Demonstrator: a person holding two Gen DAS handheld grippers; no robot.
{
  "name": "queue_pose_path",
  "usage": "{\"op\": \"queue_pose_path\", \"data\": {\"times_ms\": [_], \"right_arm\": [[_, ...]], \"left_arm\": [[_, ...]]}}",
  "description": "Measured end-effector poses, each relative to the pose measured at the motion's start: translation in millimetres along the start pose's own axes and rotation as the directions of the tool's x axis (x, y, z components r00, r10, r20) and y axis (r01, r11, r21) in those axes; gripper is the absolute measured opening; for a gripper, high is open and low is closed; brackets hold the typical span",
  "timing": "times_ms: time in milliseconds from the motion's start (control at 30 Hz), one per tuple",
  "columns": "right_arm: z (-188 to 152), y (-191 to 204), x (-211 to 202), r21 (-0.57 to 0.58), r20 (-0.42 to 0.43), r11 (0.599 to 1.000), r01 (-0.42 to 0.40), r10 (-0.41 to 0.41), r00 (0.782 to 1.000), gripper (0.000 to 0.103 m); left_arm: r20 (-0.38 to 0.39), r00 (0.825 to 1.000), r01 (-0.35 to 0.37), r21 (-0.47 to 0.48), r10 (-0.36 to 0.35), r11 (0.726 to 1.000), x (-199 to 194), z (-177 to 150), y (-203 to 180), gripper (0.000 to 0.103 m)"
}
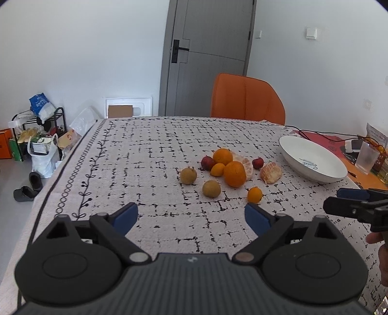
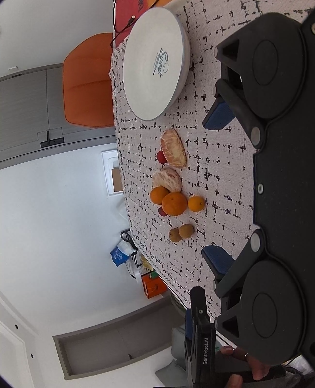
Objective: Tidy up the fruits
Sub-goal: 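Close the left gripper on a brown-yellow round fruit while the right gripper approaches a small orange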
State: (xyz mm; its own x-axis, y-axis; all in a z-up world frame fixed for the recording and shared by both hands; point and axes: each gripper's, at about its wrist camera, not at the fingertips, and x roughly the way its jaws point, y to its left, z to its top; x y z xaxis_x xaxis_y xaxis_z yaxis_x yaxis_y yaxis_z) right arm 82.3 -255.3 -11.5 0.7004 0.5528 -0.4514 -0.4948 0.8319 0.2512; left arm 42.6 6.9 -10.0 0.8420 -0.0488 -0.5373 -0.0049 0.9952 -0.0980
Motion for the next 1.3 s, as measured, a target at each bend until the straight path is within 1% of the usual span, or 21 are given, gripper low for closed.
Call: {"op": "queue_pose_path", "data": {"times_ms": [133, 200, 267, 367, 500, 633, 700, 933, 1100, 1200, 1233, 1267, 1300], "right_arm": [[0, -2, 8, 0.005, -0.004, 1.0, -0.009, 0.009, 1.0, 0.102], [0, -4, 14, 0.005, -0.01, 1.0, -0.007, 0.007, 1.0, 0.096], [1, -5, 19, 0.005, -0.019, 1.0, -0.007, 0.007, 1.0, 0.091], [3, -7, 26, 0.005, -0.026, 1.0, -0.005, 0.006, 1.0, 0.088], [6, -7, 36, 0.005, -0.035, 1.0, -0.016, 0.016, 0.999, 0.082], [8, -8, 46, 0.002, -0.049, 1.0, -0.023, 0.023, 0.999, 0.079], [8, -8, 51, 0.007, -0.061, 1.0, -0.029, 0.029, 0.998, 0.077], [10, -8, 63, 0.013, -0.092, 0.999, -0.038, 0.039, 0.995, 0.075], [11, -6, 71, 0.011, -0.11, 0.999, -0.039, 0.04, 0.993, 0.072], [12, -6, 75, 0.014, -0.121, 0.999, -0.035, 0.037, 0.992, 0.069], [12, -6, 77, 0.016, -0.125, 0.999, -0.035, 0.036, 0.991, 0.069], [12, -6, 78, 0.017, -0.127, 0.999, -0.034, 0.036, 0.991, 0.069], [12, -6, 79, 0.017, -0.129, 0.999, -0.033, 0.034, 0.991, 0.068]], "left_arm": [[-0.013, 1.0, 0.018, 0.004, -0.018, 1.0, 11, 2, -2, 0.085], [-0.017, 0.999, 0.029, 0.007, -0.029, 1.0, 17, 4, -3, 0.082], [-0.021, 0.999, 0.034, 0.009, -0.034, 0.999, 22, 5, -4, 0.076], [-0.031, 0.999, 0.043, 0.01, -0.043, 0.999, 31, 7, -5, 0.068], [-0.04, 0.998, 0.048, 0.02, -0.047, 0.999, 43, 10, -7, 0.066], [-0.053, 0.997, 0.053, 0.023, -0.051, 0.998, 55, 14, -7, 0.061], [-0.061, 0.997, 0.052, 0.023, -0.051, 0.998, 62, 15, -7, 0.06], [-0.081, 0.995, 0.058, 0.022, -0.056, 0.998, 80, 19, -9, 0.058], [-0.097, 0.994, 0.06, 0.025, -0.057, 0.998, 93, 22, -13, 0.054], [-0.109, 0.993, 0.057, 0.021, -0.054, 0.998, 100, 22, -13, 0.045], [-0.115, 0.992, 0.062, 0.019, -0.059, 0.998, 102, 22, -13, 0.037], [-0.123, 0.99, 0.074, 0.017, -0.071, 0.997, 104, 21, -13, 0.025], [-0.13, 0.988, 0.082, 0.018, -0.079, 0.996, 105, 21, -14, 0.025]]}}
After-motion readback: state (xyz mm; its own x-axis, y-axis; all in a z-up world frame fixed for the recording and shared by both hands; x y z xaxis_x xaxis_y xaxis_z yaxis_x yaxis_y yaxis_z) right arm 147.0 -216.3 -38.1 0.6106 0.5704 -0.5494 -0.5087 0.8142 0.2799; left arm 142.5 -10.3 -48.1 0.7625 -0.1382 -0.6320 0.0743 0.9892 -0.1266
